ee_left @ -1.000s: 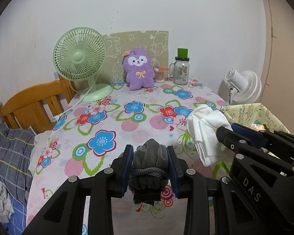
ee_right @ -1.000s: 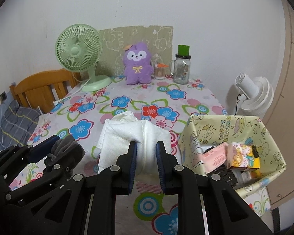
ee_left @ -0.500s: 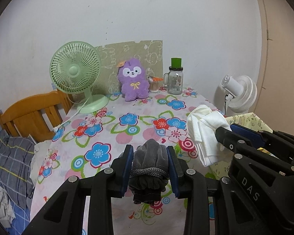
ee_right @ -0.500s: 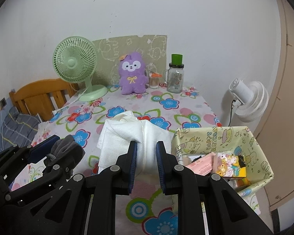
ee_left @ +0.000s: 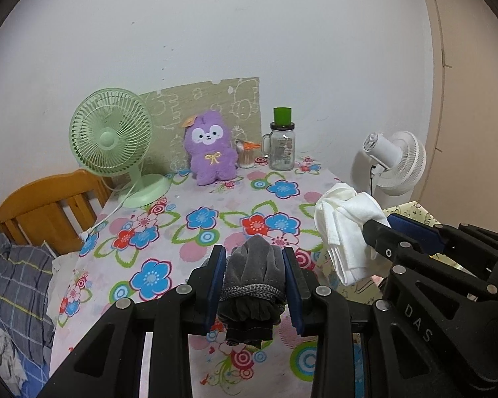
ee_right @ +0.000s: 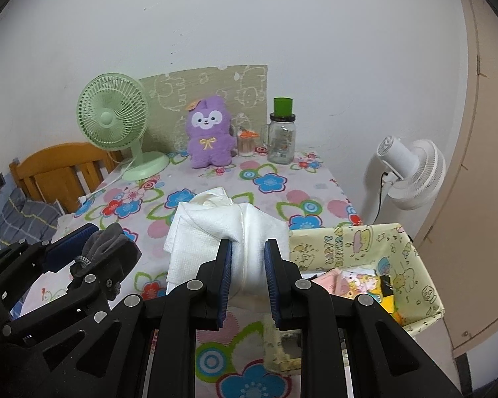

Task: Organize soft objects
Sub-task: 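Carry the grey pouch with the left tool while the right tool carries the tissue pack, then lower the grey pouch into the gift box with the left tool while the right tool releases the tissue pack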

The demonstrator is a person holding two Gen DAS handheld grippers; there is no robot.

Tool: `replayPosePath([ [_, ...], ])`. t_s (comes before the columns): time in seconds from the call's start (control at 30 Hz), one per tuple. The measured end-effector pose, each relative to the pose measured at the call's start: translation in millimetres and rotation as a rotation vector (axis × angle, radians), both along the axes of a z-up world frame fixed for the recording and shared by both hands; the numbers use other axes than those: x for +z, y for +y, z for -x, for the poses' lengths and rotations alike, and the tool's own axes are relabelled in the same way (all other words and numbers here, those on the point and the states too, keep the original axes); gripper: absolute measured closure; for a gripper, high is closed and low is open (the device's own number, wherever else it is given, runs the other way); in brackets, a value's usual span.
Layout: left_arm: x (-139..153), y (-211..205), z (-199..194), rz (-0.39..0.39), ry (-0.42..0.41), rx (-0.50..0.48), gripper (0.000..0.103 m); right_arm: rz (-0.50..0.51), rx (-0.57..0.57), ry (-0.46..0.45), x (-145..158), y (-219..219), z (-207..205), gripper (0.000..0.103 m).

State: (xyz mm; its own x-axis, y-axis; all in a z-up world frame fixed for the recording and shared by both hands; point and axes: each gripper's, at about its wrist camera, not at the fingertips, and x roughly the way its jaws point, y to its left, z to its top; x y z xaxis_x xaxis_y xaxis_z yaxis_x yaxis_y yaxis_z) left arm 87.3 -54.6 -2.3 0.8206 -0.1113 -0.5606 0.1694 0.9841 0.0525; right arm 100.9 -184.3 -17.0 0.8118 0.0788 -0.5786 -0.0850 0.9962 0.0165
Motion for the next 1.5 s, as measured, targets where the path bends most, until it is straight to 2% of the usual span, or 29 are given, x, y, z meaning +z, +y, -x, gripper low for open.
replayPosePath([
  [0.83,-7.7,-72.2,-22.3,-0.005,0.031,-0.127,0.069,-0.002,-0.125,0.016,-4.8,-73.3,-7.5,0.080],
  [1.5,-26.9,-128.9,-36.7,-0.048,0.087,-0.206,0.069,-0.049,-0.213,0.049,-19.2,-129.8,-18.3,0.080],
])
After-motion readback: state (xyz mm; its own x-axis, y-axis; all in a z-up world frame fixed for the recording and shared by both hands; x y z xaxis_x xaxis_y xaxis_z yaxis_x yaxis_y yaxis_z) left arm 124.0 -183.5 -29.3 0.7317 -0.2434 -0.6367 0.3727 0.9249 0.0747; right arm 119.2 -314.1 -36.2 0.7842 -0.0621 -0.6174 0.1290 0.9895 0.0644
